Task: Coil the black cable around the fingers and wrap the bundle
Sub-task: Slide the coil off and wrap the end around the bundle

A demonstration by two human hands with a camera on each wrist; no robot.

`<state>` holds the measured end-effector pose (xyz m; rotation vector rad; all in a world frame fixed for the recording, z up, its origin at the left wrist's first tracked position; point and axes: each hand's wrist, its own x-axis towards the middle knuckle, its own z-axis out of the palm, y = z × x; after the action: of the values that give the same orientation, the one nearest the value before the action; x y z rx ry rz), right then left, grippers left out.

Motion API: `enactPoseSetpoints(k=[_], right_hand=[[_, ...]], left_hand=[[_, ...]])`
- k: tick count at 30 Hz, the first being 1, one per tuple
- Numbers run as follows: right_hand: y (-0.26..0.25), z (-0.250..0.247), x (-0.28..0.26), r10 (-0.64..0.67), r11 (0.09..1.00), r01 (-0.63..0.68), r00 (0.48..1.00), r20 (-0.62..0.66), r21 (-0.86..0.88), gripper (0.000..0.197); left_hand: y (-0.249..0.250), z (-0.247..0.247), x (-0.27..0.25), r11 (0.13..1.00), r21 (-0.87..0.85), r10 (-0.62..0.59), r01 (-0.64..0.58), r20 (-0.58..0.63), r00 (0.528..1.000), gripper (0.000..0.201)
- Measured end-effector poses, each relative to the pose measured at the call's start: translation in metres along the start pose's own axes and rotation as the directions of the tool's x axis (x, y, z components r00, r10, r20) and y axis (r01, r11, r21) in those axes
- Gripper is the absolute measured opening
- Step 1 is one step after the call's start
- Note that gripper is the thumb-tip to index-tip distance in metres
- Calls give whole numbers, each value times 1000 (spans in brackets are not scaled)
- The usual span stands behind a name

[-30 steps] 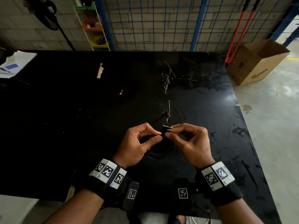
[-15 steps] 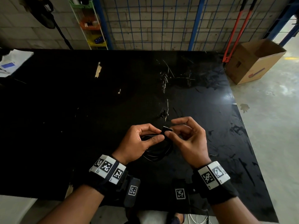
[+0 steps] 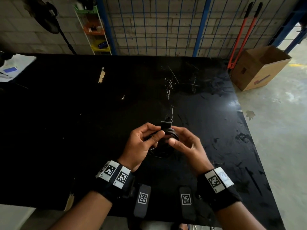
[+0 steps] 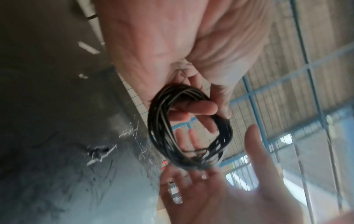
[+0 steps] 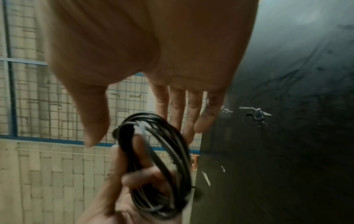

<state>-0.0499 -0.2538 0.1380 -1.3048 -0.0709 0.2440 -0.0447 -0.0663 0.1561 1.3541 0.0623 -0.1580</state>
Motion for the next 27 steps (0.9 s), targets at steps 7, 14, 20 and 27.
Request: enactPoseSetpoints(k=[7, 14, 20, 27], right_hand=[[23, 16, 3, 32, 986, -33, 999, -13, -160, 54], [10, 19, 18, 77, 988, -71, 996, -40, 136, 37], [-12, 11, 30, -45, 999, 42, 993, -113, -28, 36], [-37, 2, 40, -129, 812, 163, 987, 99, -561, 11]], left_hand=[[5, -5, 2, 947, -322, -57, 18, -113, 992, 8], [6, -15, 1, 912, -406, -116, 61, -112, 987, 6], [5, -32, -5, 950, -291, -137, 116, -55, 989, 36], [23, -33, 5, 994, 106, 14, -19, 45, 999, 48]])
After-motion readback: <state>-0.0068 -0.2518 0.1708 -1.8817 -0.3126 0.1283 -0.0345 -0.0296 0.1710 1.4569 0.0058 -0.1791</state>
